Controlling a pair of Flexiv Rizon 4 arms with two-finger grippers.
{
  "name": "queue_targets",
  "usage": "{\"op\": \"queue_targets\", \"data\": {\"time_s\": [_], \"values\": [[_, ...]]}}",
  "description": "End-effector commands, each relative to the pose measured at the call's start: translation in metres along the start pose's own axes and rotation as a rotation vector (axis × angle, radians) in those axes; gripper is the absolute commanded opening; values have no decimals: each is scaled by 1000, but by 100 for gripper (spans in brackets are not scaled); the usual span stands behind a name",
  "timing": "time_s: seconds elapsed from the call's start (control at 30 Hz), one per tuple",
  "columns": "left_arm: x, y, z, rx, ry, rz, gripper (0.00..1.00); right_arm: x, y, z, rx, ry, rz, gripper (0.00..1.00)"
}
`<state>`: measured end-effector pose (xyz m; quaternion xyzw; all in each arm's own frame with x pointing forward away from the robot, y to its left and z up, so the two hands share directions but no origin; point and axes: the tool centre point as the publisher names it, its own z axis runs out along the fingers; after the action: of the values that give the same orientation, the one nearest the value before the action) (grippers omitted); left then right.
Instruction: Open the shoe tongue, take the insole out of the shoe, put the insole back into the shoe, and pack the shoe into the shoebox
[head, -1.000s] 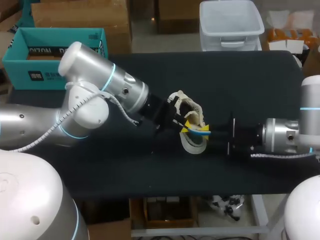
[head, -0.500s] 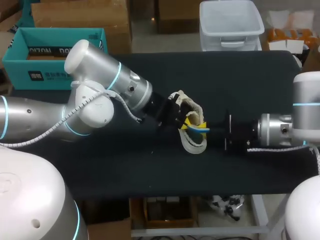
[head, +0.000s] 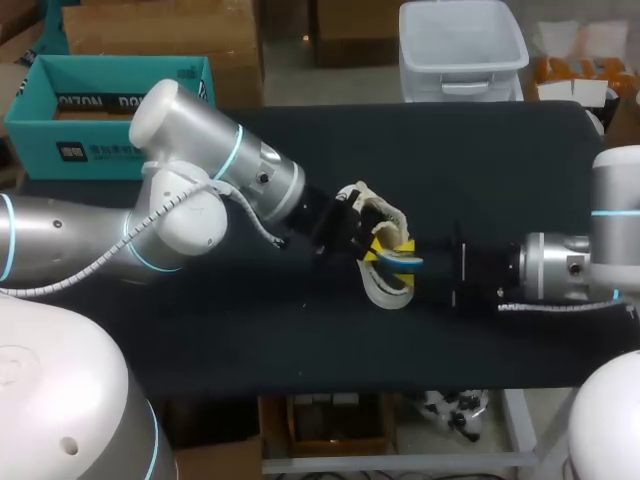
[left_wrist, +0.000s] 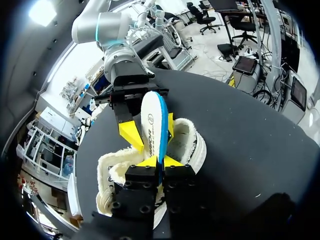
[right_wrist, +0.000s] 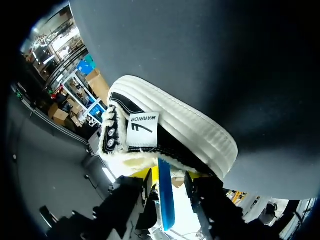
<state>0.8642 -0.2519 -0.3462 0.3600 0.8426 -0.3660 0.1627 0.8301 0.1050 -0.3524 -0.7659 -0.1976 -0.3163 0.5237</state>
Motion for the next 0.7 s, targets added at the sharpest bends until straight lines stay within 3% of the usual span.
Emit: {"op": "queue_targets", "data": {"time_s": [0.03,0.2,0.33,0.37,0.4,0.43,0.5,0.6,0.7], "values": [[2,-1,1,1,-7,-1,0,-7,-22,-17,-67,21,-10,33],[2,-2,1,-1,-9,-4,0,-8,-23,-19,-63,30,-17,0],[3,-4,0,2,-6,-4,0,-8,-21,-17,-54,28,-22,0],[4,-6,-1,8,-7,-4,7,-8,-21,-16,-53,27,-23,0],[5,-9,-3,19,-6,3,36,-8,-20,-16,-51,27,-24,0],[6,-11,-5,28,-8,9,44,-8,-20,-15,-50,26,-25,0],[8,-17,-8,43,-14,26,46,-7,-19,-15,-49,27,-27,0],[9,-25,-9,59,-23,46,39,-6,-18,-14,-46,25,-29,0],[10,-30,-7,59,-27,61,0,-5,-16,-12,-44,23,-28,0]]}}
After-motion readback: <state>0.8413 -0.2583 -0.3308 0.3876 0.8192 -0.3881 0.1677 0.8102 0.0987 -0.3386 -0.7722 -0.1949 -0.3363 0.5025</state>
